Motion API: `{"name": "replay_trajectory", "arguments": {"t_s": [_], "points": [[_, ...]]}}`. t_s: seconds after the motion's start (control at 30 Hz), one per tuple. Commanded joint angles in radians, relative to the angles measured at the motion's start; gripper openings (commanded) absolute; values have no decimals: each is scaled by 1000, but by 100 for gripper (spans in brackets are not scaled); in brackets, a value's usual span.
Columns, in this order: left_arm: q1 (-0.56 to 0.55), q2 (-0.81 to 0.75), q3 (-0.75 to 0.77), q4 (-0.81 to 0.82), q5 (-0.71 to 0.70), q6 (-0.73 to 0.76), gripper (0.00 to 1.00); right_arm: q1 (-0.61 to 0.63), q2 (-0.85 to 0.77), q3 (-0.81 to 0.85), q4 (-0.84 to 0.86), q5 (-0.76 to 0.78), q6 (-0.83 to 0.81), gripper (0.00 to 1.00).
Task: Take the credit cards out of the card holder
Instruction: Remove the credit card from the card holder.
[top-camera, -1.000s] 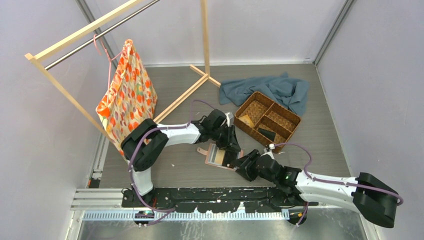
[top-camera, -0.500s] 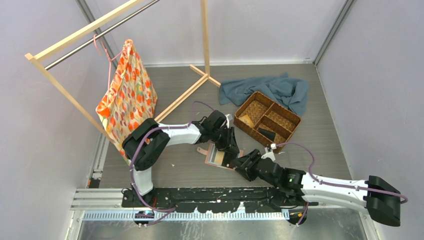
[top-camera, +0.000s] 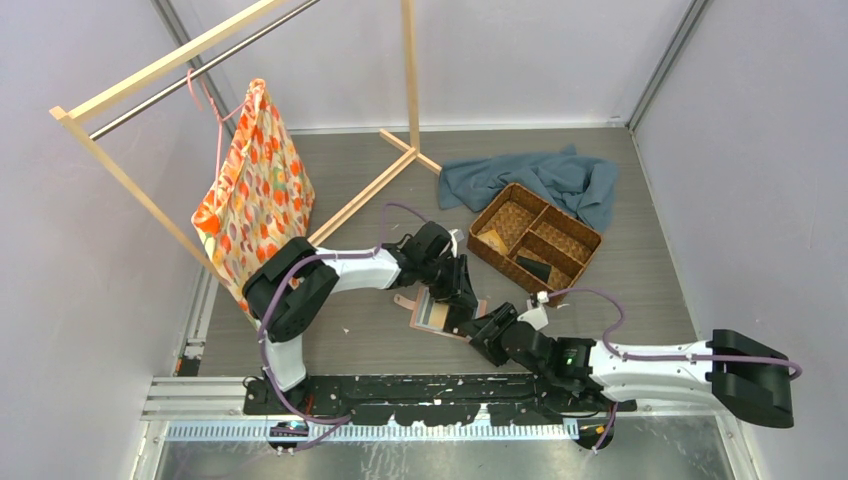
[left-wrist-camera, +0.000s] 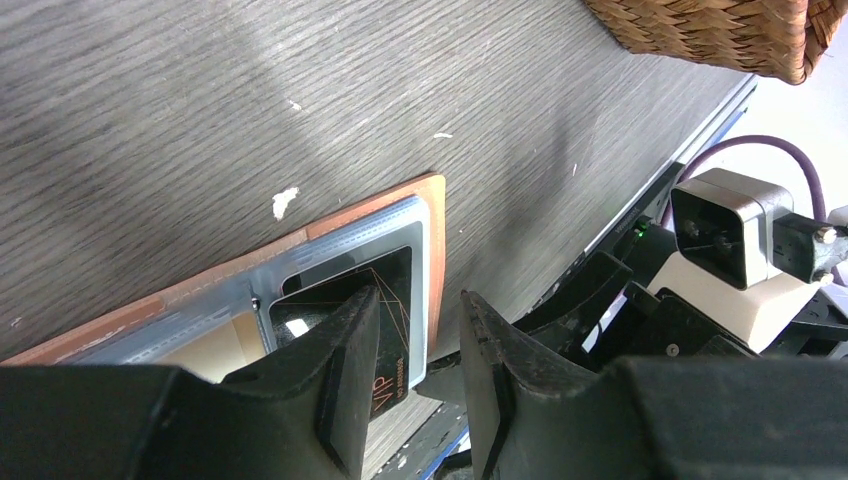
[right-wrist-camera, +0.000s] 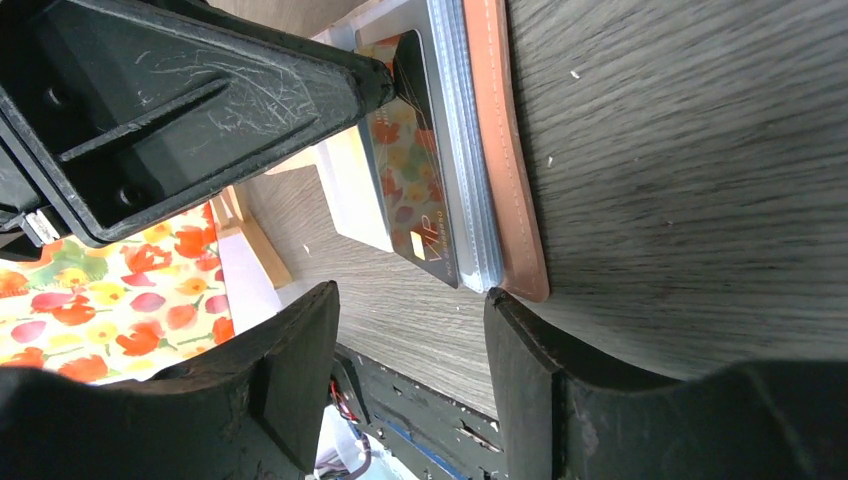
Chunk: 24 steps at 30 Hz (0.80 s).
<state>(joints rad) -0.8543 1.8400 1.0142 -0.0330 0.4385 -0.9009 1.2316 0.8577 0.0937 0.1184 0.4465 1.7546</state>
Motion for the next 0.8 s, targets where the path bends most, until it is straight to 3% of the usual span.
{"name": "replay_trajectory", "arguments": {"t_s": [0.0, 0.17, 0.43, 0.77], "points": [[4, -29, -17, 11, 0, 16, 37, 6, 32, 9, 92, 74, 14, 58], [4, -22, -18, 17, 6, 13, 37, 7, 82, -6, 168, 76, 22, 51], [4, -22, -23, 19, 0, 10, 37, 7, 119, 1, 204, 66, 29, 47], [10, -49, -45, 22, -30, 0, 37, 26, 63, 20, 97, 80, 48, 52]]}}
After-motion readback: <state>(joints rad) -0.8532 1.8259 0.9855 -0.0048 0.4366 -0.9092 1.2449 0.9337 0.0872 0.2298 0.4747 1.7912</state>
